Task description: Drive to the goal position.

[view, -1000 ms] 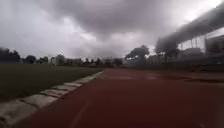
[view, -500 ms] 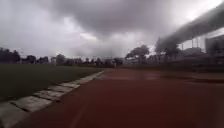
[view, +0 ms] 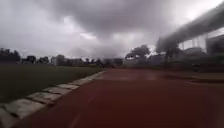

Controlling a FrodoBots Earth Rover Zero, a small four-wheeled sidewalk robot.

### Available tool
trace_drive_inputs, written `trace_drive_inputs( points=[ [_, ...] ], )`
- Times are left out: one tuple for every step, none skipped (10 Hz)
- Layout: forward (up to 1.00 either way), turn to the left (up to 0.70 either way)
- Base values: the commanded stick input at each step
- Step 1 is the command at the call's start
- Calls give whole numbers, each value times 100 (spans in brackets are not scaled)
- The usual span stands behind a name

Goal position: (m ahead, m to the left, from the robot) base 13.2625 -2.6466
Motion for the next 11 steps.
trace_drive_inputs(
  points=[
    [50, 0],
    [50, 0],
    [50, 0],
    [50, 0],
    [50, 0],
    [50, 0],
    [50, 0],
    [50, 0],
    [50, 0],
    [50, 0],
    [50, 0]
  ],
)
